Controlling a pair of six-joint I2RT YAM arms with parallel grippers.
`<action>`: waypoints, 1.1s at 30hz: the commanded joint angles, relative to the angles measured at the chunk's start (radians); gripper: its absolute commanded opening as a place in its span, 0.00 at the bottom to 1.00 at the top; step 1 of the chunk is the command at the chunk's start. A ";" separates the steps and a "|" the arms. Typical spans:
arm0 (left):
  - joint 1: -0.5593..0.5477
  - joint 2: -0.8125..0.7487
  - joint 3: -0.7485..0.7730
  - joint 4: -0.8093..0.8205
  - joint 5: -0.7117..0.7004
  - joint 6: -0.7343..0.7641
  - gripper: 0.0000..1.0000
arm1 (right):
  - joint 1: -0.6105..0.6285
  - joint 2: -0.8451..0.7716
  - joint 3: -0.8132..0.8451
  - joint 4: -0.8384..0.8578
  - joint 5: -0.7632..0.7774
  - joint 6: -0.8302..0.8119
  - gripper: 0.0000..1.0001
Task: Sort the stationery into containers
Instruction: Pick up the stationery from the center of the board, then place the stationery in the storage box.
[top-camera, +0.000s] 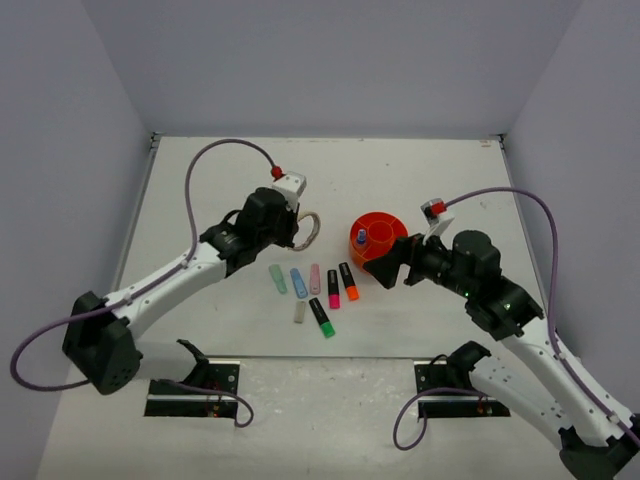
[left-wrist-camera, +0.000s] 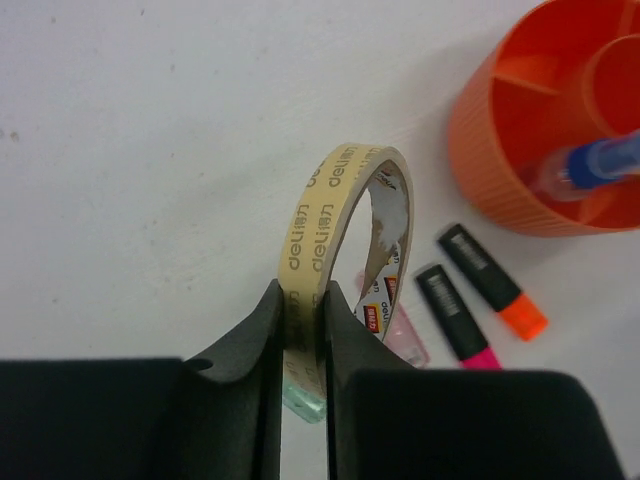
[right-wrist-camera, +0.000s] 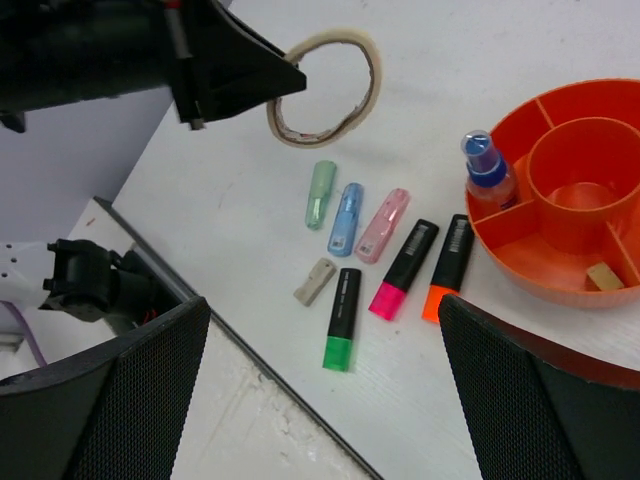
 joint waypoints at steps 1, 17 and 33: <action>-0.007 -0.223 -0.077 0.115 0.268 -0.070 0.00 | 0.003 0.095 0.084 0.162 -0.180 0.085 0.99; -0.012 -0.418 -0.176 0.346 0.833 -0.143 0.00 | 0.001 0.336 0.288 0.263 -0.468 0.000 0.23; -0.012 -0.370 -0.101 0.343 0.724 -0.162 0.00 | 0.000 0.277 0.218 0.207 -0.425 -0.035 0.56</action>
